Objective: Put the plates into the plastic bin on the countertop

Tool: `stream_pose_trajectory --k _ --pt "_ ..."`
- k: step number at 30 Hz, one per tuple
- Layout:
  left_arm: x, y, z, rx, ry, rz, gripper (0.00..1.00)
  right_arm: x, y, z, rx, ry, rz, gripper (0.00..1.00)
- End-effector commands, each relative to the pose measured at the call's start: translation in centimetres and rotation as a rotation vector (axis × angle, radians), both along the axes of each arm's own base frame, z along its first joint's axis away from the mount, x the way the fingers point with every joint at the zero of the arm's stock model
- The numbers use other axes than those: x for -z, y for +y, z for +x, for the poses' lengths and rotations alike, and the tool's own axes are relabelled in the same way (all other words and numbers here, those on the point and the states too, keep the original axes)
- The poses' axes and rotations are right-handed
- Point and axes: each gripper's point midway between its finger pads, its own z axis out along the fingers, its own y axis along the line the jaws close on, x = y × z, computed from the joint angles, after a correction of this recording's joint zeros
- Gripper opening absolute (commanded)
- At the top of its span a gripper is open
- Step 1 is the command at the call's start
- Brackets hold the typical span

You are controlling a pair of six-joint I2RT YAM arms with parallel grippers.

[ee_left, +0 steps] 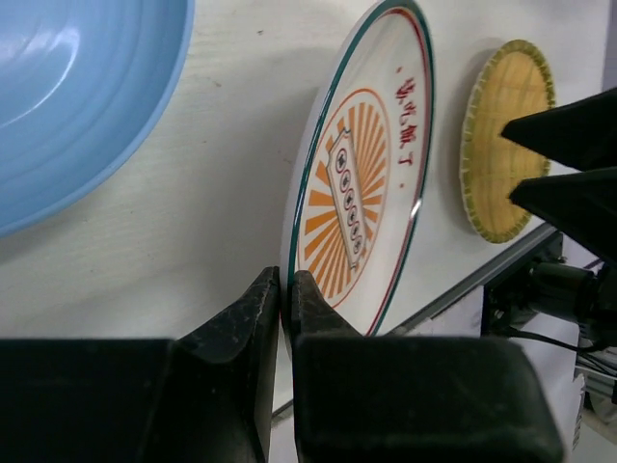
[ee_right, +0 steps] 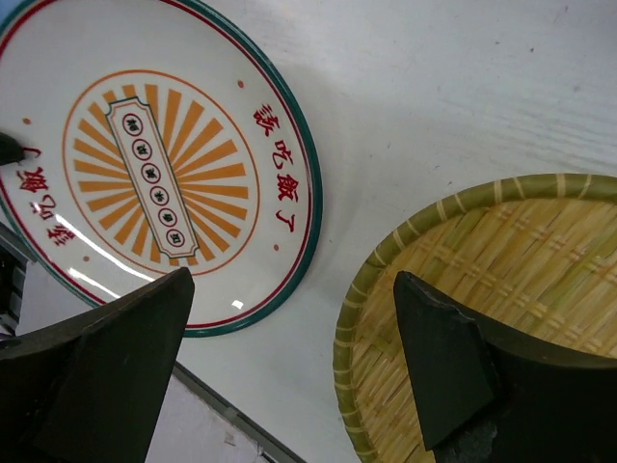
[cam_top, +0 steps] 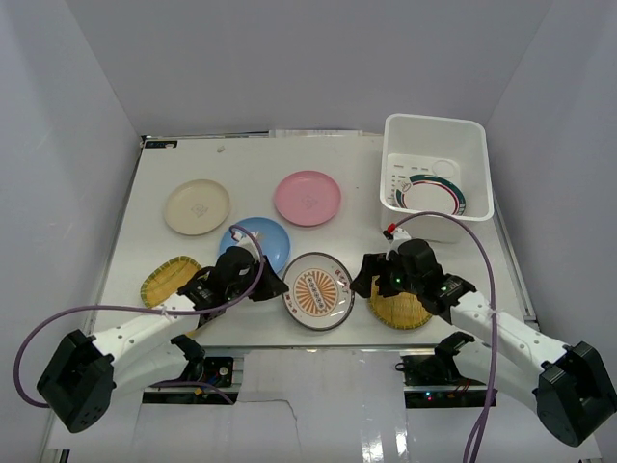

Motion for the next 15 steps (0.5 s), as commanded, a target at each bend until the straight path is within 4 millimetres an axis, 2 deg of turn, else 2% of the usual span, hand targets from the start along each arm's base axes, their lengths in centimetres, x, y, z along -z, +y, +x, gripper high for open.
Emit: stream_pose_trajectory --k 1,4,5,7,11,12,14,15 --pt "-2.9 -0.6 -0.8 0.055 -0.054 -0.074 0.0 -1.1 1.8 0.1 -0.035 -0.007 0.092 0.9" --pt "-5.1 -1.1 -1.4 0.094 -0.09 -0.14 0.0 -0.2 2.4 -0.6 -0.084 0.039 0.097 0.91" --pt "-5.8 -1.4 -1.7 0.112 -0.096 -0.161 0.0 -0.9 3.1 -0.2 -0.104 0.011 0.133 0.91" --pt "-7.1 -1.7 -1.8 0.132 -0.119 -0.191 0.0 -1.1 4.0 -0.9 -0.158 0.02 0.179 0.92" --pt "-9.4 -2.4 -2.2 0.187 -0.168 -0.243 0.0 -1.2 4.0 -0.1 -0.136 -0.004 0.188 0.94" --pt "-10.3 -2.6 -2.1 0.199 -0.185 -0.255 0.0 -1.9 4.3 -0.1 -0.15 -0.02 0.213 0.91" --pt "-10.8 -2.7 -2.0 0.206 -0.197 -0.249 0.0 -3.0 4.6 -0.1 -0.161 -0.042 0.25 0.64" --pt "-11.6 -2.8 -1.6 0.212 -0.226 -0.238 0.02 -4.3 4.9 0.1 -0.167 -0.073 0.283 0.3"
